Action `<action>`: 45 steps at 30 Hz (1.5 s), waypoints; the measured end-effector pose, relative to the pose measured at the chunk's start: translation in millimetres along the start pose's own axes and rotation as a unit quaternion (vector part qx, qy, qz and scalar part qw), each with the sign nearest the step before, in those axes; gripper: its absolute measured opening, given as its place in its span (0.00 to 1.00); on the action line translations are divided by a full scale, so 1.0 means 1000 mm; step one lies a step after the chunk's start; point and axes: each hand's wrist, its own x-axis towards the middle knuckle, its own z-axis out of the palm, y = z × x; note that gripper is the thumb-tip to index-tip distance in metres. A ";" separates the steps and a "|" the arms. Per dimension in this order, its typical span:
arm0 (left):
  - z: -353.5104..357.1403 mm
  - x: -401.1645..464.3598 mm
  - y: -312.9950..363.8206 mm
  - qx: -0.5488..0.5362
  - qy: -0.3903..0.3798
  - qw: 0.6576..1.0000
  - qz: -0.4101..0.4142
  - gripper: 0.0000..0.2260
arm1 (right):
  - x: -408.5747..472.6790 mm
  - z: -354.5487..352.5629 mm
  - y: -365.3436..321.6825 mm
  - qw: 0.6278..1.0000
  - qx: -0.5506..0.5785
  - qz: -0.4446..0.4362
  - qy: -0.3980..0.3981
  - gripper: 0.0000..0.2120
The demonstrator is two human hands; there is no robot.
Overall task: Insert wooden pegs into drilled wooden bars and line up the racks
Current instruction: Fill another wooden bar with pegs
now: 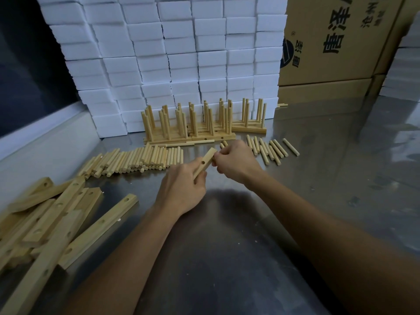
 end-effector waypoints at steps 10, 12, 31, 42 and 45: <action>-0.008 0.005 -0.004 -0.173 -0.011 0.968 -0.182 0.14 | -0.009 0.003 0.009 0.983 -0.082 -0.145 0.080 0.25; -0.011 0.004 -0.009 -0.258 0.023 0.931 -0.259 0.13 | -0.012 0.004 0.010 0.986 0.000 -0.133 0.099 0.29; -0.029 0.008 -0.032 -0.621 0.133 0.669 -0.385 0.06 | 0.009 0.080 -0.003 0.967 -0.245 -0.068 0.001 0.19; -0.029 0.009 -0.032 -0.633 0.131 0.661 -0.382 0.06 | 0.028 0.098 -0.019 0.966 -0.249 -0.034 0.052 0.09; -0.029 0.009 -0.032 -0.629 0.132 0.663 -0.384 0.05 | 0.024 0.088 -0.015 0.969 -0.238 -0.034 0.059 0.11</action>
